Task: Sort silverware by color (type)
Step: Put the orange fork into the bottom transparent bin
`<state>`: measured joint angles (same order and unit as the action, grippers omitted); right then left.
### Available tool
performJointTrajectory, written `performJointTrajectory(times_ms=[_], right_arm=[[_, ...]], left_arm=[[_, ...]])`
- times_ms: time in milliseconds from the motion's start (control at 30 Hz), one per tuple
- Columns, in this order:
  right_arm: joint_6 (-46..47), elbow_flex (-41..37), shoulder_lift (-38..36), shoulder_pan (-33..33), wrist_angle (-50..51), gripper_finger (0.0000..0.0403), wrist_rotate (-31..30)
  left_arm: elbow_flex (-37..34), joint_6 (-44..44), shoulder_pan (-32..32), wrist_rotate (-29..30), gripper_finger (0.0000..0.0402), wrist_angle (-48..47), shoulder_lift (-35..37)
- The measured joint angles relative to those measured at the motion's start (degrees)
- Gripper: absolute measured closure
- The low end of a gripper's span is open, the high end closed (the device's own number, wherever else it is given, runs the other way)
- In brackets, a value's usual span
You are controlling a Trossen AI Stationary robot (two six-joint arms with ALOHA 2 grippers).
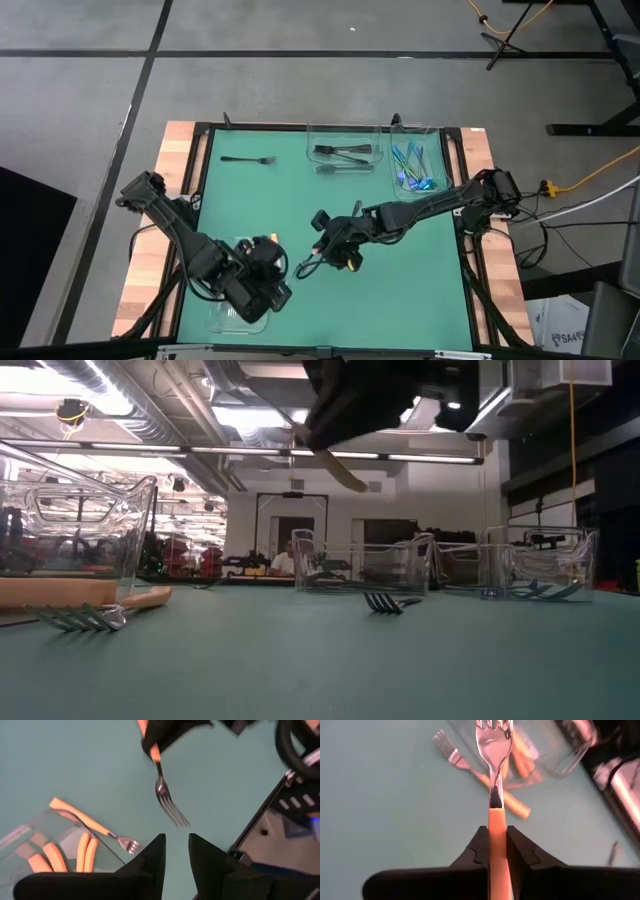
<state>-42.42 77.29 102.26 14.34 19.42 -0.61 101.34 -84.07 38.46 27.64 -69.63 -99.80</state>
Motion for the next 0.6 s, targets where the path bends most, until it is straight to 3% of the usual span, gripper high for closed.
performJointTrajectory(times_ms=[233, 600], right_arm=[[-10.11, 0.43, 0.00, 2.09, -5.01, 0.0385, -5.64], [-20.93, 0.43, 0.00, 5.69, -13.12, 0.0385, -19.52]], left_arm=[[0.00, 0.02, -2.57, 1.75, 0.0324, -0.42, 1.41], [0.00, 0.17, -6.64, -1.05, 0.0324, 0.47, 1.36]])
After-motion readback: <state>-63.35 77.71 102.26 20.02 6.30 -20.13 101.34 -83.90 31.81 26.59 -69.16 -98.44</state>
